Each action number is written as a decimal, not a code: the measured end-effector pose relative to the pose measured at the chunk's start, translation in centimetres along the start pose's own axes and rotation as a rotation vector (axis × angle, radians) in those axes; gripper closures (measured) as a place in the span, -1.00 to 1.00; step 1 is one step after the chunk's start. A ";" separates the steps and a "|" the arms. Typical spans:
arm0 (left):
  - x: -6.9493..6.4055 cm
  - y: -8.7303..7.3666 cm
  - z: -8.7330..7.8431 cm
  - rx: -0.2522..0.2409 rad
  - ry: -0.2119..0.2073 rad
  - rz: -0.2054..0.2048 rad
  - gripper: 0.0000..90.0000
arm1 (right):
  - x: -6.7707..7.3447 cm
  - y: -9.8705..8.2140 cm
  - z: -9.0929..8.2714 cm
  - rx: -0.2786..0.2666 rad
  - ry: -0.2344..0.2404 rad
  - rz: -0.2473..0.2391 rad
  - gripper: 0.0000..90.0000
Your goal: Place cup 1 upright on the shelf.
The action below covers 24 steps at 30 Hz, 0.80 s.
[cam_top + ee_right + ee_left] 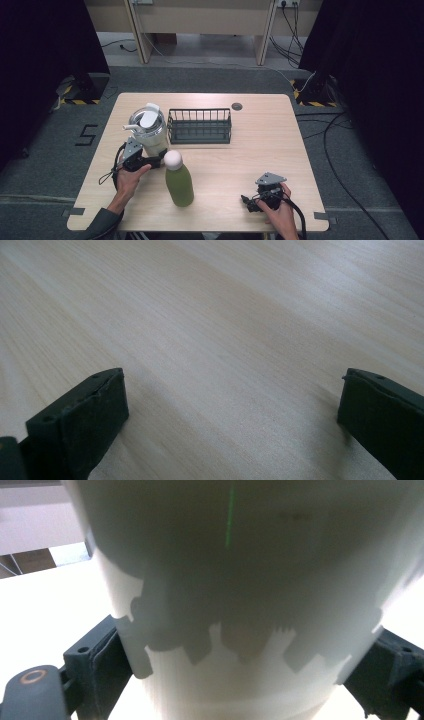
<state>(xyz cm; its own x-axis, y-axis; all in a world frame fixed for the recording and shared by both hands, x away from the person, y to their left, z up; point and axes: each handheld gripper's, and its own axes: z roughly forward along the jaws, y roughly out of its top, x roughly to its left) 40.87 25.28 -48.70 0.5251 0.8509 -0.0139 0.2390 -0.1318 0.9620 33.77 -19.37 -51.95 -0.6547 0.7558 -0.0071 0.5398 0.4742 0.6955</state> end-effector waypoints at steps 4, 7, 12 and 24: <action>0.1 0.6 -0.4 -0.004 -0.011 0.004 -0.76 | 0.0 0.0 0.0 0.000 0.000 0.000 -0.99; 0.1 1.1 -0.7 -0.002 -0.014 0.016 -0.76 | 0.0 0.0 0.0 0.000 0.000 0.000 -0.99; -0.1 2.1 -0.9 0.003 -0.023 0.024 -0.76 | 0.0 0.0 0.0 0.000 0.000 -0.001 -0.99; -0.6 5.3 -0.4 0.002 -0.051 0.068 -0.76 | 0.0 0.0 0.0 0.000 0.001 -0.001 -0.99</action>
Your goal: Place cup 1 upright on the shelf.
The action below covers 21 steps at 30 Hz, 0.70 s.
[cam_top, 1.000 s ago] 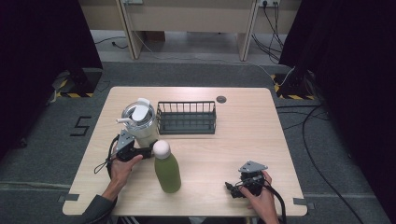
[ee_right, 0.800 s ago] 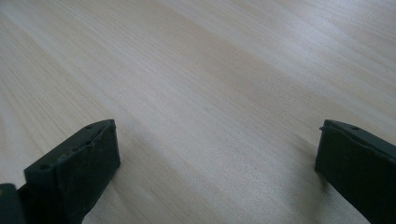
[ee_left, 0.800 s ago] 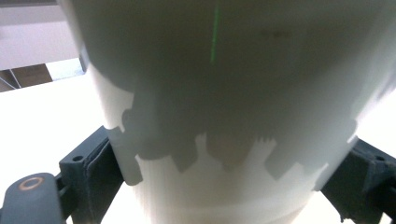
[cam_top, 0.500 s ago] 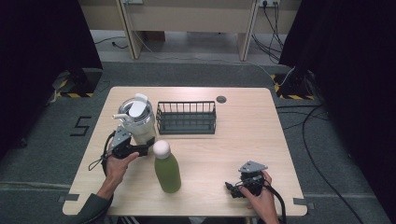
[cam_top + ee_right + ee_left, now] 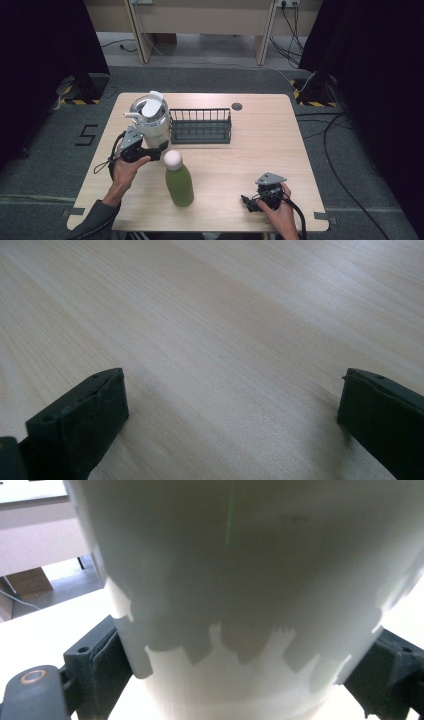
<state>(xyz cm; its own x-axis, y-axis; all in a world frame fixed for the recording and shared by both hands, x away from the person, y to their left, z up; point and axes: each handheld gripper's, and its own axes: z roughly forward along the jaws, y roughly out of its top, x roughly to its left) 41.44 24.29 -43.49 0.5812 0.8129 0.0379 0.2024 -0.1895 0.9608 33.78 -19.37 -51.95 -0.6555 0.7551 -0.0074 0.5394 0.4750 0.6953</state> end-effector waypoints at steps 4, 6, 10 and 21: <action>0.1 0.9 0.4 -0.008 -0.002 -0.001 -0.76 | 0.0 0.0 0.0 0.000 0.000 0.000 -0.99; 0.1 1.2 0.6 -0.017 -0.009 -0.012 -0.76 | 0.0 0.0 0.0 0.000 0.000 0.000 -0.99; 0.2 2.2 1.0 -0.020 -0.015 -0.006 -0.76 | 0.0 0.0 0.0 0.000 0.000 0.000 -0.99; 0.6 4.5 2.5 -0.017 -0.023 0.009 -0.76 | 0.0 0.0 0.0 0.000 0.000 -0.001 -0.99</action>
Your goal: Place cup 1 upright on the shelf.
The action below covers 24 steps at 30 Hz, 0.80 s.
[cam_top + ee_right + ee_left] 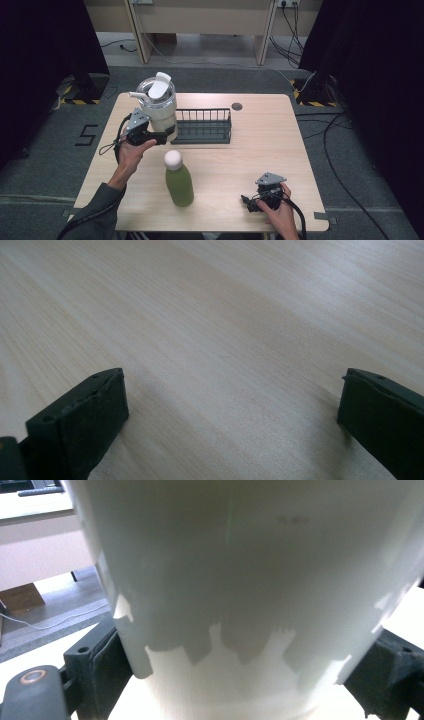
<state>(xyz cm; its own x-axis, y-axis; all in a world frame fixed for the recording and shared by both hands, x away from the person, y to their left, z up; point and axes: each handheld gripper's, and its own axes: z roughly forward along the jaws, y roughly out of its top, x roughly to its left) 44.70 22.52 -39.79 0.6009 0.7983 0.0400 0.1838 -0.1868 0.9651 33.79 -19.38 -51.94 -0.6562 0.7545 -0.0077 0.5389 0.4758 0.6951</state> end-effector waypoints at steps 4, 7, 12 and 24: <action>0.2 0.9 0.8 0.003 -0.012 -0.001 -0.76 | 0.0 0.0 0.0 -0.001 0.001 0.000 -0.99; 0.3 1.3 1.4 0.000 -0.014 -0.003 -0.76 | 0.0 0.0 0.0 0.000 0.002 0.002 -0.99; 0.4 2.0 2.2 -0.011 -0.021 -0.014 -0.76 | 0.0 0.0 0.0 -0.001 0.002 0.002 -0.99; 1.1 2.1 4.8 -0.004 -0.028 -0.035 -0.76 | 0.0 0.0 0.0 0.000 0.002 0.000 -0.99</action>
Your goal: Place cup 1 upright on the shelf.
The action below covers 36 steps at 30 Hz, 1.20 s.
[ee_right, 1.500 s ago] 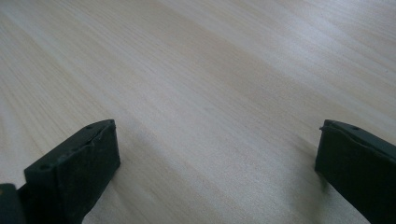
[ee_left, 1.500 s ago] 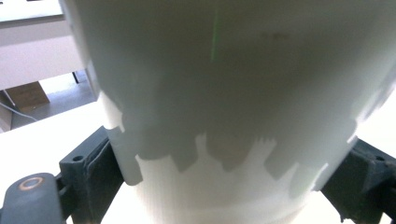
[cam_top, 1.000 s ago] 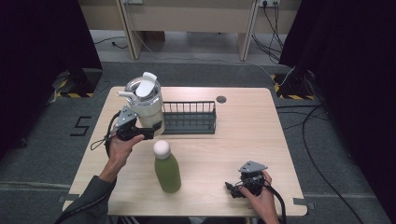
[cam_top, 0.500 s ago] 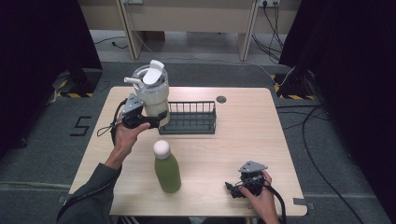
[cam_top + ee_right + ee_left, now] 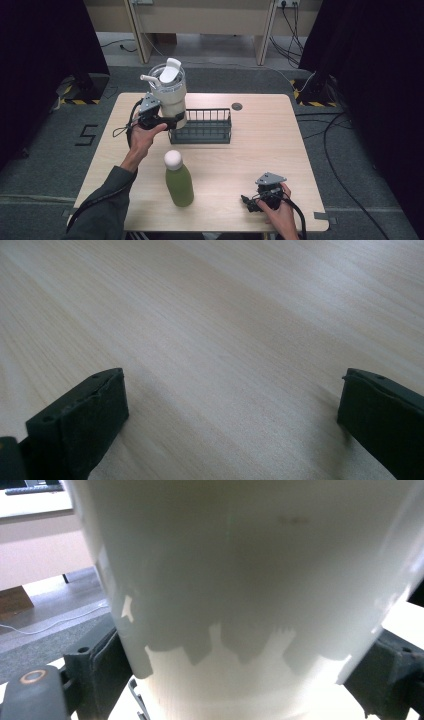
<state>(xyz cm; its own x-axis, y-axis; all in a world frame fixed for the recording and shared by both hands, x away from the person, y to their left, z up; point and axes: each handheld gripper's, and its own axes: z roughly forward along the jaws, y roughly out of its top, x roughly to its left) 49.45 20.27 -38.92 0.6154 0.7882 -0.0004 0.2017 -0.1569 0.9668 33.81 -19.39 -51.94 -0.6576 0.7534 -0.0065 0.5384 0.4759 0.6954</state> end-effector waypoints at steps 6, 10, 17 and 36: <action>0.1 0.0 1.3 0.003 0.002 -0.003 -0.76 | 0.0 0.0 0.0 0.000 0.000 0.000 -0.99; 0.3 0.0 2.0 -0.005 -0.002 -0.010 -0.76 | 0.0 0.0 0.0 0.000 0.000 0.000 -0.99; 0.5 -0.3 3.2 0.002 0.002 -0.025 -0.76 | 0.0 0.0 0.0 0.000 0.000 0.000 -0.99; 0.9 -1.8 4.7 0.014 0.017 -0.037 -0.76 | 0.0 0.0 0.0 0.000 0.001 -0.002 -0.99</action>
<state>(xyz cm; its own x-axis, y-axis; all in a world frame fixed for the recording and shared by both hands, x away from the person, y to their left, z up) 53.25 18.44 -41.87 0.5944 0.8036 -0.0316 0.2346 -0.1357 0.9626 33.82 -19.39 -51.94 -0.6588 0.7523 -0.0069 0.5376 0.4772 0.6952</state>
